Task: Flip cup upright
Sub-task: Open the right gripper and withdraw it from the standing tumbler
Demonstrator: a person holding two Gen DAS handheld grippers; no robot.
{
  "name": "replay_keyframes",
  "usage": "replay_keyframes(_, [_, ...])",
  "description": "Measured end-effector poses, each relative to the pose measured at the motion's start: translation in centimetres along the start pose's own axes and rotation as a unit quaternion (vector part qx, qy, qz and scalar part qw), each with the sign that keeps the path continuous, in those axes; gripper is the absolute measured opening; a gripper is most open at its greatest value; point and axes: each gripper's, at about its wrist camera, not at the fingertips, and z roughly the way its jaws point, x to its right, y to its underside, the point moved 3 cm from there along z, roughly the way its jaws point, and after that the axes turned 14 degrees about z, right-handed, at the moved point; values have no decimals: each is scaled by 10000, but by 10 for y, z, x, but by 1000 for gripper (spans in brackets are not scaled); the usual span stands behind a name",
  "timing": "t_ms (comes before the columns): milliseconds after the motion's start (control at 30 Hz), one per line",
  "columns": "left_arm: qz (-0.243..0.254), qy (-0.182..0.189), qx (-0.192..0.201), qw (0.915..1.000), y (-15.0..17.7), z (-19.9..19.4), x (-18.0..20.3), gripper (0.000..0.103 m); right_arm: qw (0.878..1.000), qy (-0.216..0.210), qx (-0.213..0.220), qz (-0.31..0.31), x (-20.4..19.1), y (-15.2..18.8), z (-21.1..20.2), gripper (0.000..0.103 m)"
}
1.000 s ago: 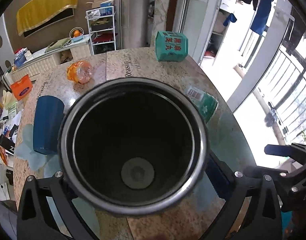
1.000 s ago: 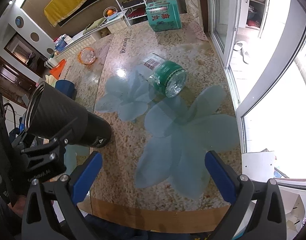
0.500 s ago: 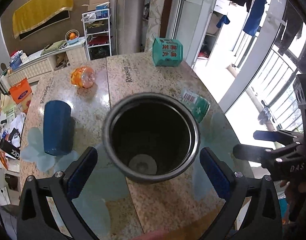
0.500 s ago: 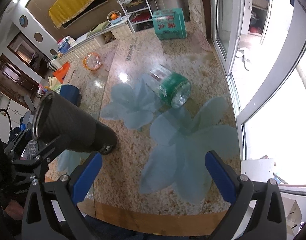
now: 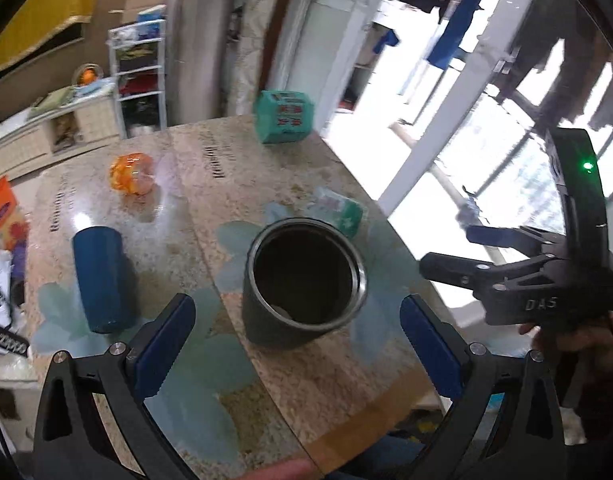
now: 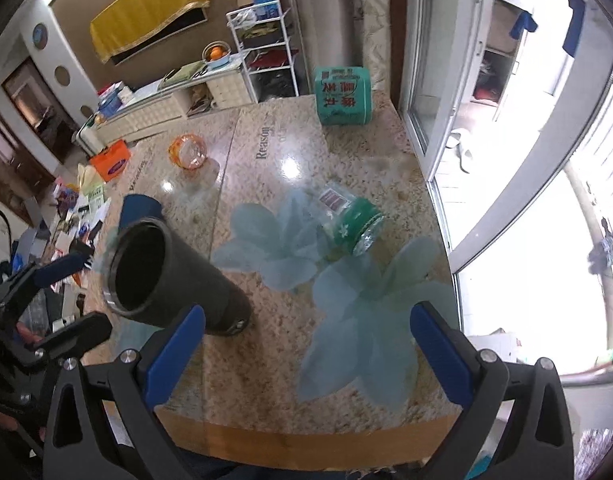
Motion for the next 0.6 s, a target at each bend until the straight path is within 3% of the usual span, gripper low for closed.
replay_keyframes(333, [416, 279, -105, 9987, 12, -26, -22, 103, 9983, 498, 255, 164, -50, 28, -25, 103])
replay_keyframes(600, [223, 469, -302, 9982, 23, -30, -54, 103, 9967, 663, 395, 245, -79, 41, -25, 103])
